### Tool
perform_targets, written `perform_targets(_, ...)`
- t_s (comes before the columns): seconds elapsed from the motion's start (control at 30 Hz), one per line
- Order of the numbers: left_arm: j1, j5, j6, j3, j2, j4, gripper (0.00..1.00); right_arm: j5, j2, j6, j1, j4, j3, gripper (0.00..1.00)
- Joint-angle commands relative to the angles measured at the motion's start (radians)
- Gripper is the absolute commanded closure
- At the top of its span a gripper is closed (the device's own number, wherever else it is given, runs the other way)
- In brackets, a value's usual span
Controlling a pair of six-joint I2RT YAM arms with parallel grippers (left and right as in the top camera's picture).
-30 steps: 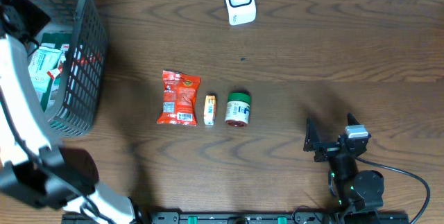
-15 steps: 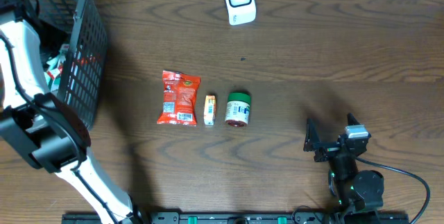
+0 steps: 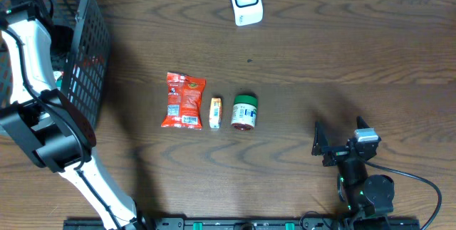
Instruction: Scan the item barcode
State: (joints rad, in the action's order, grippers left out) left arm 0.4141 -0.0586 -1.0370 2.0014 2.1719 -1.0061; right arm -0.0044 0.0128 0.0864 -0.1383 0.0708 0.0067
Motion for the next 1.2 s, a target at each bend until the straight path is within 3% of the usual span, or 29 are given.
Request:
perform_targets(0.0,0.002,-0.029,-0.089,-0.024,0.047,-0.002,0.34,-0.001,-0.002,-0.013,0.008,0.004,-0.001,0.01)
perform_targets(0.47,0.002,-0.040,-0.091,-0.024,0.148,0.010,0.53,-0.001,-0.002,-0.013,0.008,0.004,-0.001,0.01)
perform_targets(0.63,0.002,-0.040,-0.091,-0.024,0.155,0.028,0.85,-0.001,-0.002,-0.013,0.008,0.004,-0.001,0.01)
perform_targets(0.7,0.003,-0.040,-0.091,-0.024,0.155,0.029,0.92,-0.001,-0.002,-0.013,0.008,0.004,-0.001,0.01)
perform_targets(0.93,0.038,-0.040,-0.044,-0.020,0.105,0.012,0.93,-0.001,-0.002,-0.013,0.008,0.004,-0.001,0.01)
perform_targets(1.17,0.092,-0.040,0.011,-0.020,-0.082,0.012,0.93,-0.001,-0.002,-0.013,0.008,0.004,-0.001,0.01)
